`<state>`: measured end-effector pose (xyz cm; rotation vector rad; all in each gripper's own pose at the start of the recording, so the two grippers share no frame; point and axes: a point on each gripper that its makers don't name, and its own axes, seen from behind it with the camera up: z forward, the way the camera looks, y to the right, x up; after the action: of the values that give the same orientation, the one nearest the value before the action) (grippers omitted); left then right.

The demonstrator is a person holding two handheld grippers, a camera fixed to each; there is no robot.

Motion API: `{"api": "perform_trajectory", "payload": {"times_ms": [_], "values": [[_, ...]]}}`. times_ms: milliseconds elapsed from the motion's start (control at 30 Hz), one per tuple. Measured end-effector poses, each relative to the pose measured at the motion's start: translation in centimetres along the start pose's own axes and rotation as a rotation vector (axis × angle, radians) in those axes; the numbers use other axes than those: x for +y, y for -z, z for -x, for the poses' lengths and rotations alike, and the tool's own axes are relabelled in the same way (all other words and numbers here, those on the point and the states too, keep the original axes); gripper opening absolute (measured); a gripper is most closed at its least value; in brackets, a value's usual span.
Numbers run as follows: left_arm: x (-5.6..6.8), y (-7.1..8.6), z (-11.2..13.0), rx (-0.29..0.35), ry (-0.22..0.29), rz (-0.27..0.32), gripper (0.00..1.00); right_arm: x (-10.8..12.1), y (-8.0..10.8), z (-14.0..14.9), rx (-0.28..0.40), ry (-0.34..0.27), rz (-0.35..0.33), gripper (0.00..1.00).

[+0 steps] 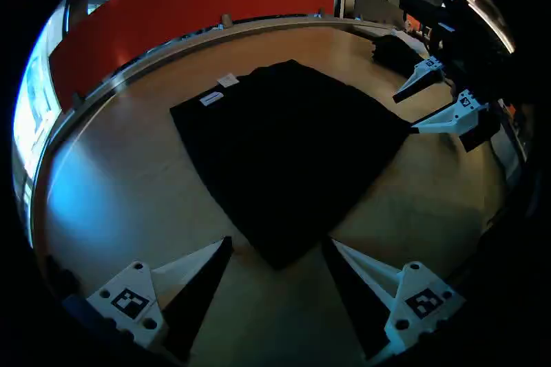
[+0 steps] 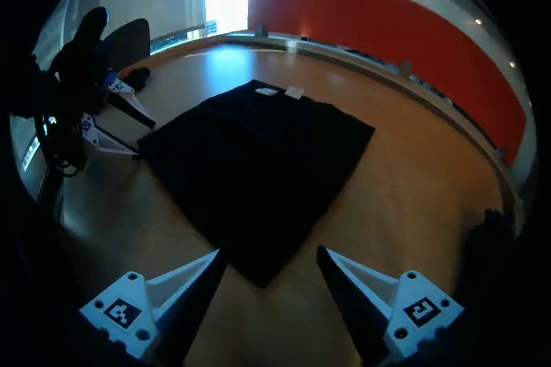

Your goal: Fold towel

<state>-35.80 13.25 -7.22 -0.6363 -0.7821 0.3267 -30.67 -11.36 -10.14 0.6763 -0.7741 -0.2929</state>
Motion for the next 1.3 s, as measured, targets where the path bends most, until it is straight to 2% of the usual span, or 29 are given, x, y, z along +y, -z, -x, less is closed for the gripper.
{"api": "perform_trajectory", "payload": {"times_ms": [167,600,767,900,1067,1167,1300], "values": [[0.0,0.0,0.1,0.003,0.007,0.002,0.96,-0.1,-0.2,0.3,-0.008,0.007,-0.006,0.98],[0.0,0.1,0.2,0.006,0.018,-0.004,0.96,-0.4,-0.5,1.1,-0.028,-0.006,-0.027,0.86],[0.0,0.1,0.1,-0.001,0.019,-0.006,0.94,-0.6,-0.5,1.1,-0.023,-0.002,-0.030,0.74],[0.2,0.2,0.2,-0.004,0.022,-0.008,0.88,-1.0,-0.5,1.1,-0.019,0.002,-0.034,0.64],[0.4,0.3,0.2,-0.013,0.027,-0.011,0.79,-1.3,-0.4,1.1,-0.017,0.001,-0.038,0.54],[0.4,0.3,0.2,-0.020,0.033,-0.013,0.74,-1.4,-0.4,1.1,-0.017,-0.001,-0.037,0.43],[0.2,0.4,0.3,-0.028,0.046,-0.024,0.61,-1.5,-0.4,1.1,-0.017,-0.005,-0.036,0.28]]}}
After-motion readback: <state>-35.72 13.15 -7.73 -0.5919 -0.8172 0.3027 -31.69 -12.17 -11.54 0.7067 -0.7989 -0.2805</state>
